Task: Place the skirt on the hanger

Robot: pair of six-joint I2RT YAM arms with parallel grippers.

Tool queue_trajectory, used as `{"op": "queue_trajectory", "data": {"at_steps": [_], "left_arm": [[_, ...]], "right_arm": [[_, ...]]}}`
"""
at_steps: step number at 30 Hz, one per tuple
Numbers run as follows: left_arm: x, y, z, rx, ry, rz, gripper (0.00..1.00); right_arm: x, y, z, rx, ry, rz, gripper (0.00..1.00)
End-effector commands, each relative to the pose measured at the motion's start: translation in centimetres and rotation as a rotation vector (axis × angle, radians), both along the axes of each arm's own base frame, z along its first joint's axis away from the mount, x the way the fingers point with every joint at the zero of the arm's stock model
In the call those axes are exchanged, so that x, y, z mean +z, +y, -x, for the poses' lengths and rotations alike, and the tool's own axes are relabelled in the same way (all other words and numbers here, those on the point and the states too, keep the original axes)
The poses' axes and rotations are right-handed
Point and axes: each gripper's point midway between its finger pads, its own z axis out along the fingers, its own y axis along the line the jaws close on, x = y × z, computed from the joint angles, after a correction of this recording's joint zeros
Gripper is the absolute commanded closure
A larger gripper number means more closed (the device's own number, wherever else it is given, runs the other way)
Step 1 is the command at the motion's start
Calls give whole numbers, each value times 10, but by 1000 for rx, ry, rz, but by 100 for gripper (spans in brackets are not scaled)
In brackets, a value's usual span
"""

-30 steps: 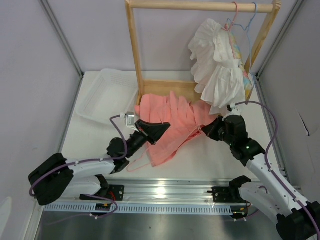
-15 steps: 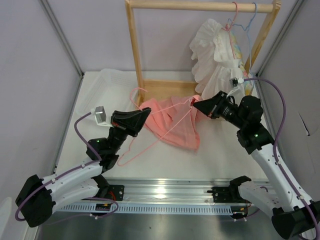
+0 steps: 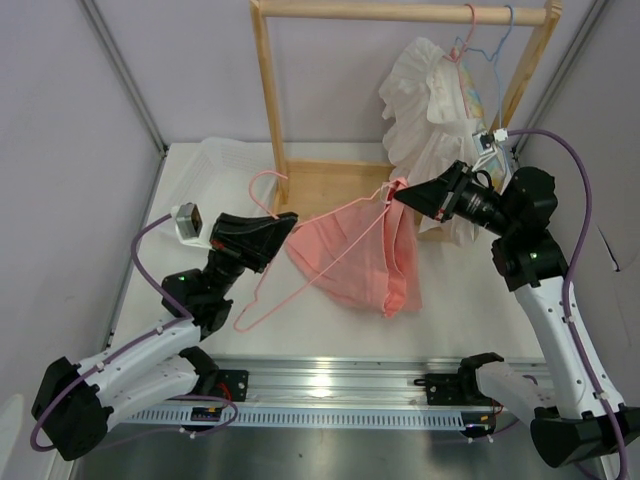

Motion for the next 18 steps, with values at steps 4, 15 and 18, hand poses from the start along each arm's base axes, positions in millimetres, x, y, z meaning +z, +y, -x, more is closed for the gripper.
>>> {"op": "queue_trajectory", "data": {"at_steps": [4, 15, 18], "left_arm": [[40, 27, 67, -158, -256, 153, 100], [54, 36, 92, -213, -389, 193, 100], [55, 39, 97, -220, -397, 195, 100]], "right_arm": [[31, -1, 18, 96, -43, -45, 100], [35, -9, 20, 108, 3, -42, 100], [34, -12, 20, 96, 5, -32, 100]]}}
